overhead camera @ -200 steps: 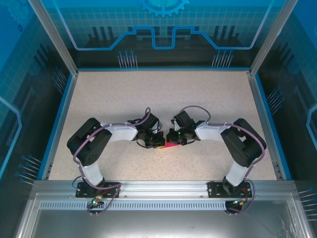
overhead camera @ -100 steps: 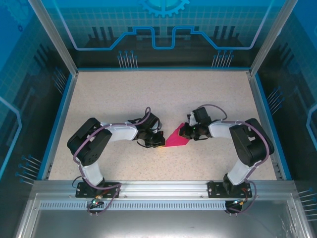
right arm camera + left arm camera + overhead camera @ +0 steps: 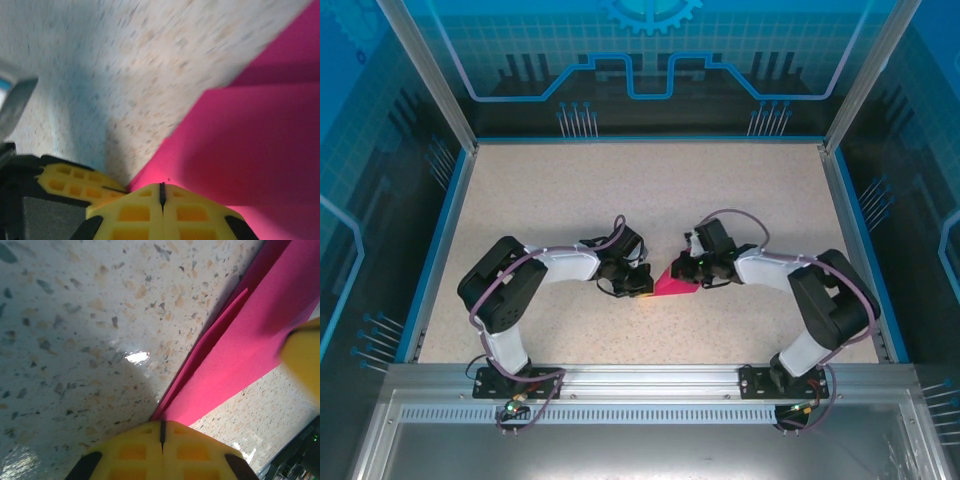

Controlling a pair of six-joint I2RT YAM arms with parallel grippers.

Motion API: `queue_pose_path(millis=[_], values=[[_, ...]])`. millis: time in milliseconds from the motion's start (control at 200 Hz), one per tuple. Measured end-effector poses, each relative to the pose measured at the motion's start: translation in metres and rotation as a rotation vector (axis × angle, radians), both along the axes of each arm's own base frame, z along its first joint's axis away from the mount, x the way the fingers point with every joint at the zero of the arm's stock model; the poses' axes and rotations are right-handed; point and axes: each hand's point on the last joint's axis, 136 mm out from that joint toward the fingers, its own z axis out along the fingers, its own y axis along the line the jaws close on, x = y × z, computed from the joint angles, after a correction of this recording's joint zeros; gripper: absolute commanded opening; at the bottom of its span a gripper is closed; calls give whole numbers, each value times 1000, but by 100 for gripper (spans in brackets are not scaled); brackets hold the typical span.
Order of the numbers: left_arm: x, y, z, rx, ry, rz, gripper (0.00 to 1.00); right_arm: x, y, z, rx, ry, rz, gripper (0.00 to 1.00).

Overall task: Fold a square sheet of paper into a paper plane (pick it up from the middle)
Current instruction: Fourth fold the wing at the center of the table.

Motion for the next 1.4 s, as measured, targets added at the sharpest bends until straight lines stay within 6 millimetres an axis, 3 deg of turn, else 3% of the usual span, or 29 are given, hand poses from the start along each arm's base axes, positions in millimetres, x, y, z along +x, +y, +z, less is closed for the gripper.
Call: queue_pose_path(millis=[105, 250, 380, 600, 885, 1005, 1115, 1200, 1401], values=[[-1, 0, 0, 3, 3, 0, 0, -4, 14, -13, -2, 34, 29, 0], [-1, 1, -1, 4, 3, 0, 0, 3, 9, -18, 10, 48, 5, 0], [0, 1, -1, 5, 0, 1, 0, 18, -20, -21, 59, 63, -72, 0], [0, 1, 0, 3, -2, 1, 0, 42, -88, -20, 72, 47, -259, 0], [0, 1, 0, 3, -4, -1, 0, 53, -130, -16, -7, 19, -441, 0], [0, 0, 0, 3, -5, -2, 0, 50, -144, -2, -32, -25, -504, 0], [1, 0, 0, 3, -10, -9, 0, 51, -136, 20, -4, -87, -486, 0], [1, 0, 0, 4, -13, -15, 0, 44, -112, 28, 20, -108, -414, 0], [1, 0, 0, 7, -10, -16, 0, 17, -39, 9, 53, -15, -200, 0]])
